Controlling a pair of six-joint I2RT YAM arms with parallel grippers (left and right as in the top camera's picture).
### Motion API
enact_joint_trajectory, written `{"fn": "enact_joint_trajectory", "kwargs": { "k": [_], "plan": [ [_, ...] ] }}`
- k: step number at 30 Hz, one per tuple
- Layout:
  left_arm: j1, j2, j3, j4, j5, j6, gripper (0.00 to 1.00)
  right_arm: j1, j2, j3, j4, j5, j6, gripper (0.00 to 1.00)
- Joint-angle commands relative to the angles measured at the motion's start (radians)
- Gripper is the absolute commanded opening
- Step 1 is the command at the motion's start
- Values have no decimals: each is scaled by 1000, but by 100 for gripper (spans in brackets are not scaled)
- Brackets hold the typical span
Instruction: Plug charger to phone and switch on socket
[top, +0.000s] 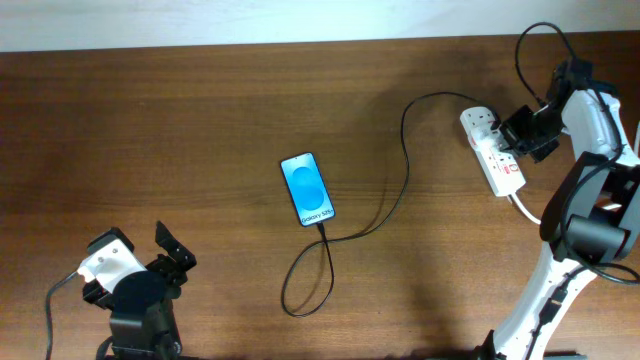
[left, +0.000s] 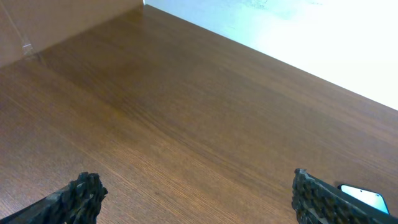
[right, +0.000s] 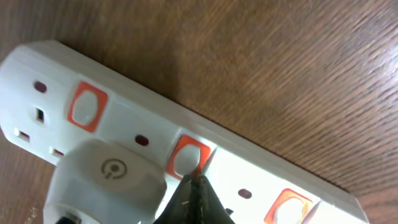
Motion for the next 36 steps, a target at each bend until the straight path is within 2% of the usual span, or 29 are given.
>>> {"fn": "enact_joint_trajectory", "kwargs": {
  "k": [1, 14, 23, 26, 32, 36],
  "plan": [
    [-4, -4, -10, 1, -14, -12, 99, 0, 27, 23, 6, -45, -14, 4],
    [-4, -4, -10, 1, -14, -12, 99, 12, 28, 88, -31, -35, -15, 4],
    [-4, -4, -10, 1, -14, -12, 99, 63, 114, 89, -50, 35, -15, 4],
    [-4, -4, -10, 1, -14, -12, 99, 43, 71, 110, -101, 35, -15, 4],
    [-4, -4, -10, 1, -14, -12, 99, -41, -175, 139, -195, 114, -54, 4],
    [-4, -4, -10, 1, -14, -12, 99, -74, -384, 139, -288, 129, -200, 5]
  ]
}}
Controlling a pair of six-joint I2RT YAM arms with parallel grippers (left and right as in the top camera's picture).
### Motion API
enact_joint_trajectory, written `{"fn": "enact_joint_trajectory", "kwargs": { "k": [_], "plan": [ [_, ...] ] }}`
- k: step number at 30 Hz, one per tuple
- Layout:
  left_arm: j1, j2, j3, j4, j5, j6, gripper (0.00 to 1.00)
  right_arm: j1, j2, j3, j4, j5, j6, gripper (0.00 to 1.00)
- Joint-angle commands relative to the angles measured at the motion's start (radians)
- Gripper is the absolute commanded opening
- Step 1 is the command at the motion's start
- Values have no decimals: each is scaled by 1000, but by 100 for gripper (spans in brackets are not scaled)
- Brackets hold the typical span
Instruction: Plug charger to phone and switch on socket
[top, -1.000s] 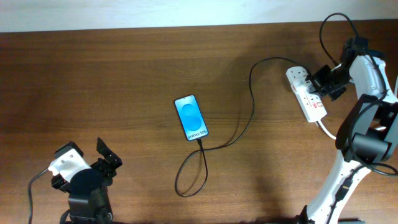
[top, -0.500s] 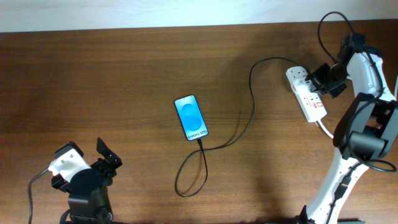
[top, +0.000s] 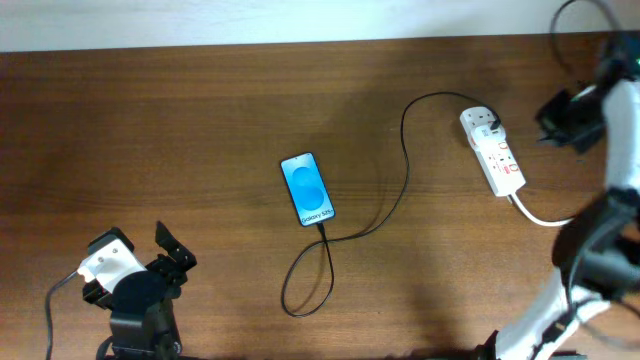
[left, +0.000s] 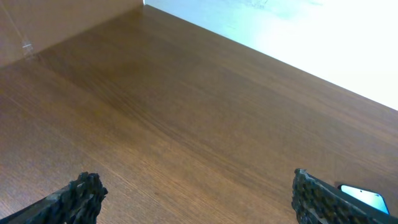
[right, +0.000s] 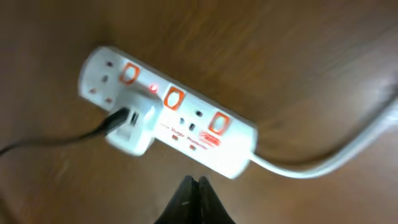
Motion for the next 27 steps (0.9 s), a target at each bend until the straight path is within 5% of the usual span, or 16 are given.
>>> {"fn": "enact_joint_trajectory", "kwargs": {
  "k": [1, 4, 5, 9, 27],
  "plan": [
    [-4, -4, -10, 1, -14, -12, 99, -4, -181, 24, -64, 31, -111, 4],
    [-4, -4, -10, 1, -14, -12, 99, 10, -354, 24, -174, 22, -158, 4],
    [-4, -4, -10, 1, -14, -12, 99, 10, -409, 24, -206, 14, -156, 14],
    [-4, -4, -10, 1, -14, -12, 99, 10, -642, 24, -336, 14, -154, 98],
    [-4, -4, -10, 1, -14, -12, 99, 50, -1393, 19, -409, -13, -273, 98]
  ]
}}
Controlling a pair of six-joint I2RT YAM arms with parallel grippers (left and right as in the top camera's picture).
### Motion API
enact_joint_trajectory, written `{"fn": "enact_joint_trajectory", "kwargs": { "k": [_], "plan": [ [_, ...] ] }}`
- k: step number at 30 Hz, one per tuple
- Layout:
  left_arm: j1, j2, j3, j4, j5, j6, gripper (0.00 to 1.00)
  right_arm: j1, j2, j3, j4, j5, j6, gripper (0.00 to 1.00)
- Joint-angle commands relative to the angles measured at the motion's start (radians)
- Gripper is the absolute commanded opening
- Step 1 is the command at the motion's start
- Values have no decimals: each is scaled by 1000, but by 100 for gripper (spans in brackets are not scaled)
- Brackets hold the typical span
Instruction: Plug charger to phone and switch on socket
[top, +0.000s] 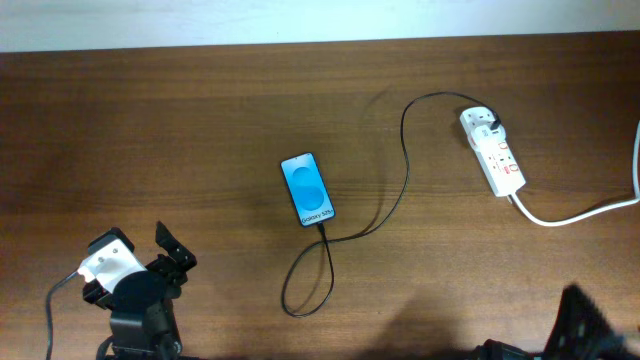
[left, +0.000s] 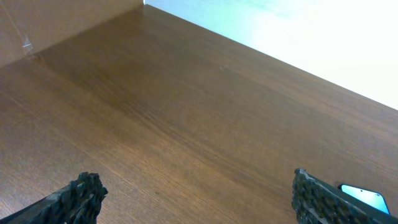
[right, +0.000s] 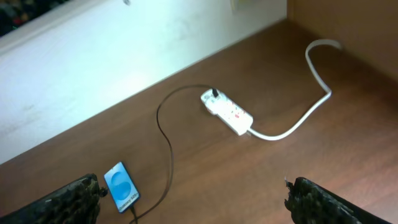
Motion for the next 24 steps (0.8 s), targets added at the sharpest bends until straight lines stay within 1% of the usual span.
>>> {"fn": "enact_joint_trajectory", "kwargs": {
  "k": [1, 3, 5, 7, 10, 12, 13, 15, 18, 19, 22, 24],
  "plan": [
    [-4, -4, -9, 2, -14, -12, 99, 5, -144, 2, -6, -18, -130, 98],
    [-4, -4, -9, 2, -14, -12, 99, 5, -254, 2, -6, -22, -239, 98],
    [-4, -4, -9, 2, -14, -12, 99, 5, -363, 2, -6, -18, -311, 98],
    [-4, -4, -9, 2, -14, -12, 99, 5, -462, -28, -6, 6, -324, 98],
    [-4, -4, -9, 2, -14, -12, 99, 5, -604, -175, -6, -7, -323, 98],
    [-4, -4, -9, 2, -14, -12, 99, 5, -707, -341, -6, -64, -322, 98],
    [-4, -4, -9, 2, -14, -12, 99, 5, -713, -388, -6, -78, -312, 98],
    [-4, -4, -9, 2, -14, -12, 99, -10, -713, -512, 121, -152, -312, 99],
    [-4, -4, -9, 2, -14, -12, 100, 5, -713, -712, 397, -240, -312, 98],
    [-4, -4, -9, 2, -14, -12, 99, 21, -713, -823, 531, -265, -312, 98],
    [-4, -4, -9, 2, -14, -12, 100, 82, -713, -1029, 768, -276, -288, 98],
    [-4, -4, -9, 2, -14, -12, 99, 150, -713, -1155, 917, -271, -281, 98]
  ]
}}
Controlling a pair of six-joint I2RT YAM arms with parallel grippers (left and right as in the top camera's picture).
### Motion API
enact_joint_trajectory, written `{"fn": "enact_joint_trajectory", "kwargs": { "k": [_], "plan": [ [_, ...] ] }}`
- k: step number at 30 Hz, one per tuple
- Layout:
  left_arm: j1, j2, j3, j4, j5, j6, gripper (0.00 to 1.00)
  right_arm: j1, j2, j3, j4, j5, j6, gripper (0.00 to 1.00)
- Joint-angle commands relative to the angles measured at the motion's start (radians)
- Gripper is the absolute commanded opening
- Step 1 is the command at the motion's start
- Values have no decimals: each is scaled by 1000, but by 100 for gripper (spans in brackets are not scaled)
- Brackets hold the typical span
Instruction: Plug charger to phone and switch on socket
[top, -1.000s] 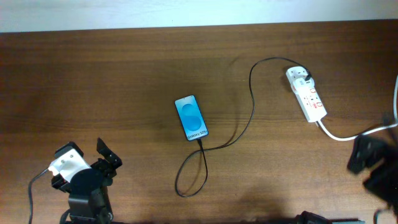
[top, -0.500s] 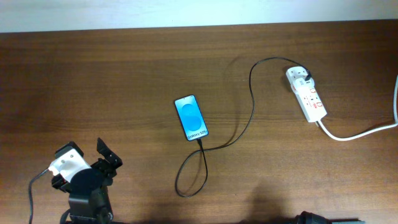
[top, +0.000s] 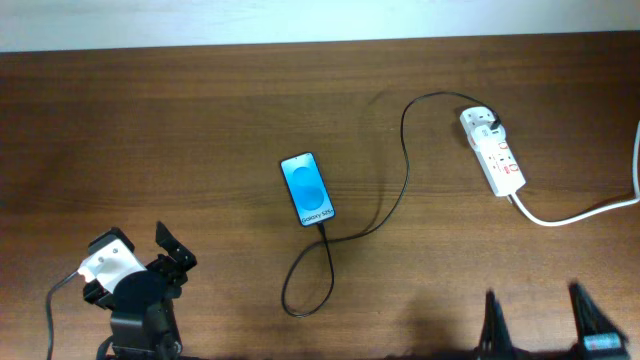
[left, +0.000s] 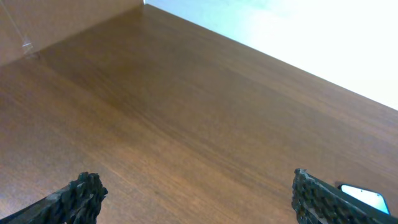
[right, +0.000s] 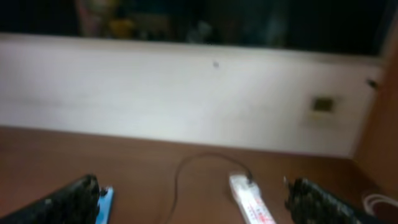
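A phone (top: 307, 190) with a lit blue screen lies mid-table, a black cable (top: 400, 170) plugged into its lower end and looping to the white charger in the white socket strip (top: 493, 150) at the far right. The strip (right: 252, 205) and phone (right: 104, 200) show blurred in the right wrist view. My right gripper (top: 540, 320) is open at the table's front right edge, far from the strip. At the front left corner my left gripper (top: 150, 262) is open and holds nothing; the phone's corner (left: 367, 198) peeks past its right finger.
The strip's thick white mains cord (top: 580, 212) runs off the right edge of the dark wooden table (top: 150, 120). A white wall (right: 186, 99) stands behind the table's far edge.
My right gripper has drawn back a little further and tilted up, so its fingers now show at the overhead view's bottom edge. The left arm, phone and cable have not moved.
My right gripper was shut with its tip pressed at a switch on the socket strip. Then it was raised above the strip, where a red light glowed. Later it stood open far back at the front right, where it is now.
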Motion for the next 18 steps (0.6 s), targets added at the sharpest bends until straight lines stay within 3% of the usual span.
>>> {"fn": "enact_joint_trajectory", "kwargs": {
  "k": [1, 4, 10, 15, 18],
  "plan": [
    [-4, -4, -7, 1, -13, -8, 99, 107, -6, -209, 208, -24, 18, 98],
    [-4, -4, -7, 1, -13, -8, 99, 161, -7, -400, 447, -22, 32, 98],
    [-4, -4, -7, 1, -13, -8, 99, 231, -7, -753, 871, 85, 224, 98],
    [-4, -4, -7, 1, -13, -8, 99, 296, -7, -874, 926, 265, 275, 98],
    [-4, -4, -7, 1, -13, -8, 99, 297, -7, -937, 929, 277, 281, 98]
  ]
}}
